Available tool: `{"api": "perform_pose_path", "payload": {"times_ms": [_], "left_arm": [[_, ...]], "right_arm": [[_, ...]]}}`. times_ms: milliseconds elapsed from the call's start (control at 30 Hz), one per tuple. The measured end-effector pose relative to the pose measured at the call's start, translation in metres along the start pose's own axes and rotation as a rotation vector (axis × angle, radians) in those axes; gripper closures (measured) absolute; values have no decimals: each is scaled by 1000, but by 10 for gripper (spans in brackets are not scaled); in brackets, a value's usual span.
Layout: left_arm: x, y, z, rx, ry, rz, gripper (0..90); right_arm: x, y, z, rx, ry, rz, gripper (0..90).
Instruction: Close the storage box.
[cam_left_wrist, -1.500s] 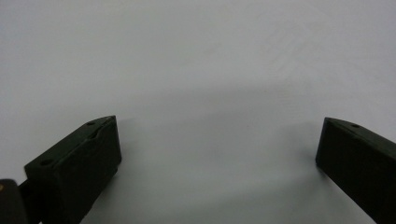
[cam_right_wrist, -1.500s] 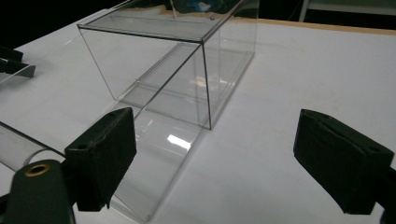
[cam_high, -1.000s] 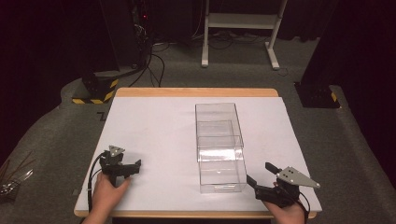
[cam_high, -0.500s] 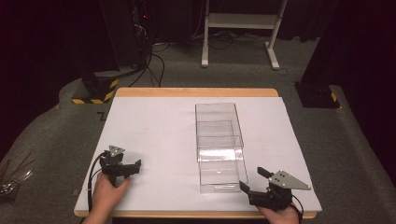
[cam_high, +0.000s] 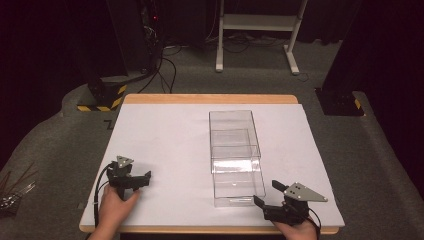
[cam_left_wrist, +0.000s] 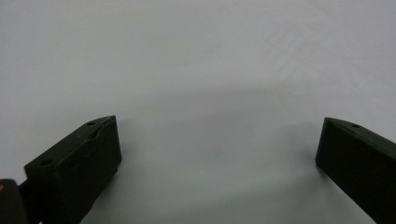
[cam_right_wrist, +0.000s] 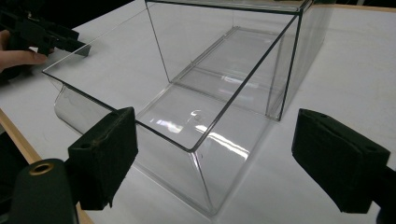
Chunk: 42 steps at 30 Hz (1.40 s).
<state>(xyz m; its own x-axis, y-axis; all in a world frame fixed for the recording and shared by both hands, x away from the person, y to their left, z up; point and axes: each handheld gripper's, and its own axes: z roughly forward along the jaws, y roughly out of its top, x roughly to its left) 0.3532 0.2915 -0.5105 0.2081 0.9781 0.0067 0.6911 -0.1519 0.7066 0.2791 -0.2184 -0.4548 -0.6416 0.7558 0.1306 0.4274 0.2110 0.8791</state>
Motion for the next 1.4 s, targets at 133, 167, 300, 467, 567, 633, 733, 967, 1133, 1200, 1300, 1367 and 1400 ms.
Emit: {"api": "perform_pose_path", "payload": {"times_ms": [133,167,300,467,567,633,733,967,1133,1200,1300,1367,1400], "left_arm": [[0,0,0,0,0,0,3],[0,0,0,0,0,0,3],[0,0,0,0,0,0,3],[0,0,0,0,0,0,3],[0,0,0,0,0,0,3],[0,0,0,0,0,0,3],[0,0,0,0,0,0,3],[0,0,0,0,0,0,3],[0,0,0,0,0,0,3],[0,0,0,0,0,0,3],[0,0,0,0,0,0,3],[0,0,0,0,0,0,3],[0,0,0,0,0,0,3]], "right_arm": [[-1,0,0,-8,2,2,143],[-1,0,0,-9,1,1,144],[-1,-1,2,-17,-6,6,145],[-3,0,5,-24,-12,12,147],[-4,1,6,-23,-14,14,148],[-5,2,8,-27,-16,17,149],[-7,3,9,-29,-24,25,151],[-6,-1,5,-32,-22,20,174],[-8,-5,6,-8,-15,17,179],[-7,-6,7,7,-18,6,179],[-6,-7,10,17,-17,1,179],[-6,-7,12,20,-20,1,179],[-6,-7,12,21,-20,2,179]]}}
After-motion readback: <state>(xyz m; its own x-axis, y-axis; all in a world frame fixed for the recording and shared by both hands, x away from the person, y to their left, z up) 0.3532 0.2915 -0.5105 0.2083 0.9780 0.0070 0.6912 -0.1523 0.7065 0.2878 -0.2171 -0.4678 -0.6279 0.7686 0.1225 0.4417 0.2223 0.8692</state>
